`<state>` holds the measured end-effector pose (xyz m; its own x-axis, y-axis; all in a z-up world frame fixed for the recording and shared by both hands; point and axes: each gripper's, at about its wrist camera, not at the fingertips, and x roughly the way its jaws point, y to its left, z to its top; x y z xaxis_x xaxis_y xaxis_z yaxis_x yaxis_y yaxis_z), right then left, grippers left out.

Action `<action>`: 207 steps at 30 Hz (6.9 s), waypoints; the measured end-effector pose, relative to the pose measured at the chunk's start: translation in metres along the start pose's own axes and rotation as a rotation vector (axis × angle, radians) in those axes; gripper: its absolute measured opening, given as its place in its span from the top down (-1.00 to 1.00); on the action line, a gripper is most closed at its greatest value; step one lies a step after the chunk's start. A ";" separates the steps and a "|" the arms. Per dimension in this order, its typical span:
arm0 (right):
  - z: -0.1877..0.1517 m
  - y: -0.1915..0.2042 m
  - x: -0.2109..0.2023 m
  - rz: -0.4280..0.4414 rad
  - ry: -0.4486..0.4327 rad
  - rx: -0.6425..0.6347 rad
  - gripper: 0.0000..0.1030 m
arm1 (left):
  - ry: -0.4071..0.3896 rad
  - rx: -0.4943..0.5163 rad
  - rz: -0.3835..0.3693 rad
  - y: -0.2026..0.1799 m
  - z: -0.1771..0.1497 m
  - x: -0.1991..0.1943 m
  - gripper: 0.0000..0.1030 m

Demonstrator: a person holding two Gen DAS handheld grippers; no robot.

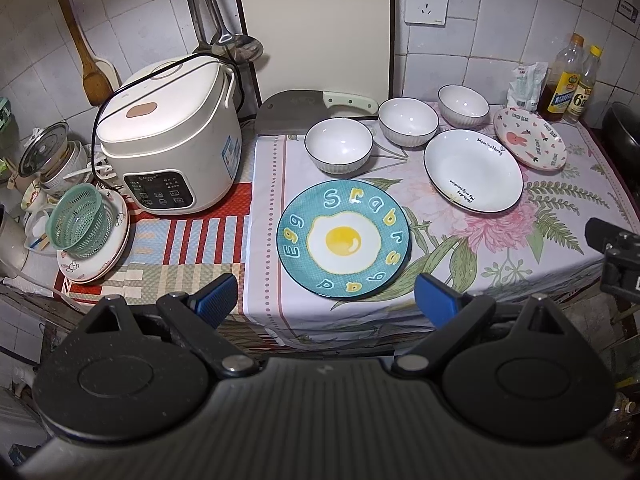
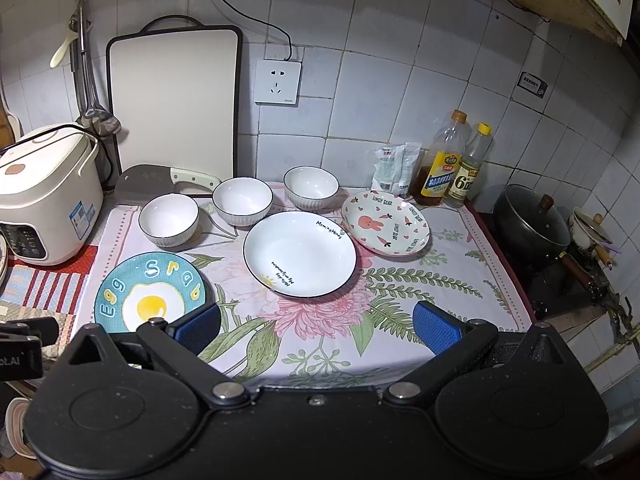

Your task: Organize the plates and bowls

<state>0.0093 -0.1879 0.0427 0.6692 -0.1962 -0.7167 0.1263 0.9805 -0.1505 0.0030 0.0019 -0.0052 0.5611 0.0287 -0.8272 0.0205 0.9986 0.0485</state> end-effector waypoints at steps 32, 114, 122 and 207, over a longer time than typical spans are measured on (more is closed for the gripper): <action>-0.002 -0.008 0.004 -0.031 0.032 -0.003 -1.00 | -0.014 -0.008 0.005 0.006 -0.004 -0.004 -0.86; -0.009 -0.133 0.391 0.540 0.080 0.169 0.55 | 0.080 -0.175 -0.144 -0.167 0.077 0.333 0.45; -0.006 -0.136 0.381 0.575 0.126 0.178 0.58 | 0.029 -0.129 -0.091 -0.166 0.079 0.312 0.61; -0.019 -0.073 0.140 0.454 0.033 -0.040 -0.36 | 0.254 0.046 -0.058 -0.057 0.017 0.123 -0.30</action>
<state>0.0794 -0.2873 -0.0593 0.6268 0.2522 -0.7372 -0.2029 0.9664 0.1581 0.0852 -0.0520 -0.1004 0.3326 -0.0124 -0.9430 0.0878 0.9960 0.0179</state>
